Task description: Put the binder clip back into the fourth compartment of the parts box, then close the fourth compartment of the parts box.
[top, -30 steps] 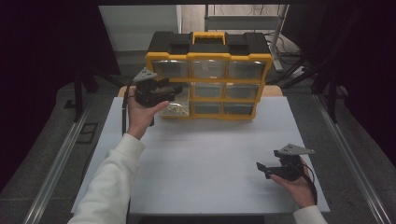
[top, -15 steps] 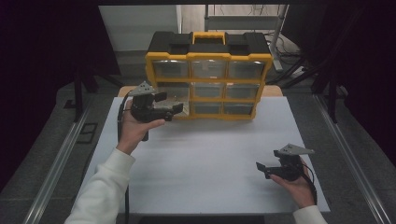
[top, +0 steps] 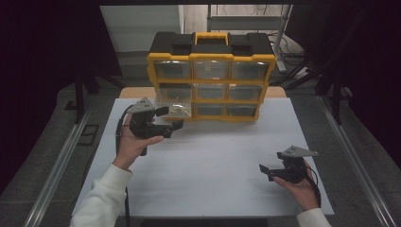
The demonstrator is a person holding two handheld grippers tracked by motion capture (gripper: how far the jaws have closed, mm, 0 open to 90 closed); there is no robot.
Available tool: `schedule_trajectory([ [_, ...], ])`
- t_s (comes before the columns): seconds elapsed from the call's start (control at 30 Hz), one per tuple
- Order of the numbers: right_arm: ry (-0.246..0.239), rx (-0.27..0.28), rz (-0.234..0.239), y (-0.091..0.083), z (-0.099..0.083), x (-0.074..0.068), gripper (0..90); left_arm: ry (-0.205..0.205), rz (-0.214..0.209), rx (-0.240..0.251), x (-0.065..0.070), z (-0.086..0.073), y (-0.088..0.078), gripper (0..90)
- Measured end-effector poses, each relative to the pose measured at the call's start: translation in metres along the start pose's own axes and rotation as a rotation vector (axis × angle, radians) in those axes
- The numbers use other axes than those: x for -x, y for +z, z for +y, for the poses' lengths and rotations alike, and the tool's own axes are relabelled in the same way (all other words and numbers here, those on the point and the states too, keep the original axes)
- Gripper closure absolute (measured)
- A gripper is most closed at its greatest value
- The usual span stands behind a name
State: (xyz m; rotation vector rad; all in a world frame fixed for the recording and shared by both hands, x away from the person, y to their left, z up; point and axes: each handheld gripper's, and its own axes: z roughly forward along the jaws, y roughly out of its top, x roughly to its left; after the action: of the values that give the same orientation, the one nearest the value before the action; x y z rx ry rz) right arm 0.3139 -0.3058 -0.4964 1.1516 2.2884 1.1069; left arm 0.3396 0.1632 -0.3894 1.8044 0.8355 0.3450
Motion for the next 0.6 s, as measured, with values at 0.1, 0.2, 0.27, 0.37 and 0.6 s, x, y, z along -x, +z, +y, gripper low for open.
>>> schedule_trajectory([
  [0.1, 0.001, 0.000, -0.001, 0.000, 0.000, 0.000, 9.5, -0.002, 0.006, -0.004, 0.001, -0.005, 0.000, 19.4],
  [0.2, 0.002, 0.002, -0.002, 0.000, 0.000, 0.000, 9.5, -0.002, 0.007, -0.011, 0.002, -0.009, 0.001, 19.9],
  [0.27, 0.001, 0.000, -0.002, 0.000, 0.000, 0.000, 9.5, 0.001, 0.015, -0.016, 0.003, -0.011, 0.002, 20.3],
  [0.37, 0.001, 0.003, -0.001, 0.000, 0.000, 0.000, 9.5, 0.003, 0.022, -0.021, 0.004, -0.013, 0.002, 21.2],
  [0.6, 0.009, 0.004, -0.001, -0.001, 0.000, 0.001, 9.5, 0.001, 0.046, -0.044, 0.003, -0.020, 0.006, 22.6],
])
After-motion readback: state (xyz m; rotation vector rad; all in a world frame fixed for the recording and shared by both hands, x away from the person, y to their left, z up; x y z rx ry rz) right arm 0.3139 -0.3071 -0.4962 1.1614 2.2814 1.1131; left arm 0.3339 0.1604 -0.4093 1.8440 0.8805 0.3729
